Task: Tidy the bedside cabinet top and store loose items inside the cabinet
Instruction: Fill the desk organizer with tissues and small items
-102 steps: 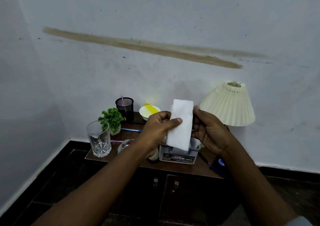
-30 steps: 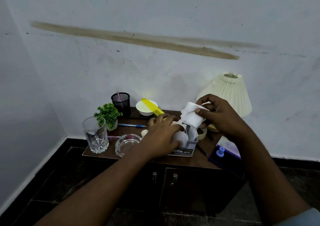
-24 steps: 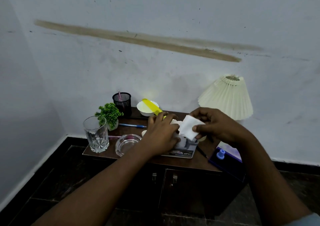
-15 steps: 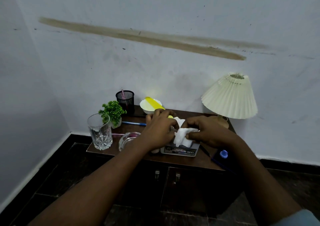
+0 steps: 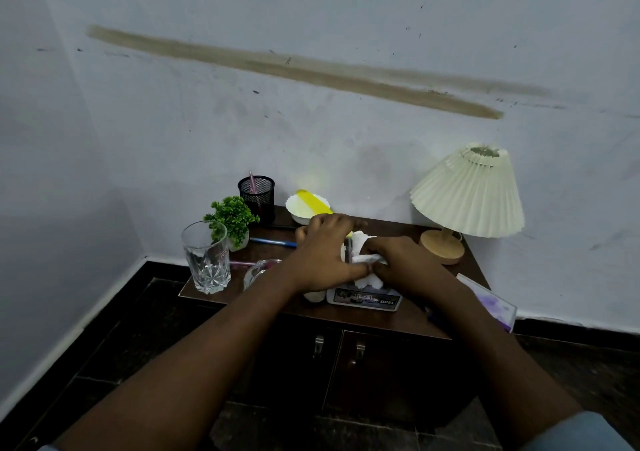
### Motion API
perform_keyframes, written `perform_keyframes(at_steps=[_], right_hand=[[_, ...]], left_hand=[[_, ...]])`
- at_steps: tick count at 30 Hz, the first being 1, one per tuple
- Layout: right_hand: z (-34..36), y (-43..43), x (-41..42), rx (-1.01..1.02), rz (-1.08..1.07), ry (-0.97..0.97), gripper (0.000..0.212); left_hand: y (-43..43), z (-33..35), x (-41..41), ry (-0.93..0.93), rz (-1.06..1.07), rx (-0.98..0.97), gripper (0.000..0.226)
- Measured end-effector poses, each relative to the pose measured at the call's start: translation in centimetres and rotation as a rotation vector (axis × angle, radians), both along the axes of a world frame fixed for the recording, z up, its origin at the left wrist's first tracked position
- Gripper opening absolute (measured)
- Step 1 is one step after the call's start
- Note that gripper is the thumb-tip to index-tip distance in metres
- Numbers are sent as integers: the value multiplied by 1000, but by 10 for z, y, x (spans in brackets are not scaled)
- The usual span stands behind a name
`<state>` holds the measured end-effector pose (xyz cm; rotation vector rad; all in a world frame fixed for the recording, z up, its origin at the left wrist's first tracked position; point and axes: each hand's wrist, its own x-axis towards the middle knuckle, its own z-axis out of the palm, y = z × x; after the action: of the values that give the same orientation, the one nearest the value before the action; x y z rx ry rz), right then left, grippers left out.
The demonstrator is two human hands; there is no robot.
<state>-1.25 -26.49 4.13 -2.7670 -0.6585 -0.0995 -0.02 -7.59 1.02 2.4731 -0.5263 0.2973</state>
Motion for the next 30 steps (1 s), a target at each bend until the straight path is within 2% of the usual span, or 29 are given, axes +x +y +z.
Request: perform_keyframes(at_steps=[2, 5, 11, 13, 17, 20, 24, 30], right_hand=[[0, 0, 1, -11, -6, -3, 22], [0, 1, 3, -31, 2, -11, 22], [0, -4, 2, -71, 25, 10, 15], [0, -4, 2, -91, 26, 11, 20], [0, -3, 4, -124, 59, -1, 28], [1, -5, 8, -199, 64, -10, 23], [-1, -7, 8, -314, 31, -5, 28], [-5, -3, 10, -300, 23, 25, 27]], left_hand=[[-2, -3, -3, -42, -11, 92, 82], [-7, -7, -4, -66, 10, 187, 87], [-14, -10, -9, -58, -1, 158, 88], [-17, -11, -11, -60, -1, 147, 90], [-19, -14, -10, -97, 40, 228, 90], [-18, -17, -9, -107, 73, 238, 87], [-19, -17, -8, -113, 83, 249, 87], [-20, -14, -10, -224, 86, 356, 85]])
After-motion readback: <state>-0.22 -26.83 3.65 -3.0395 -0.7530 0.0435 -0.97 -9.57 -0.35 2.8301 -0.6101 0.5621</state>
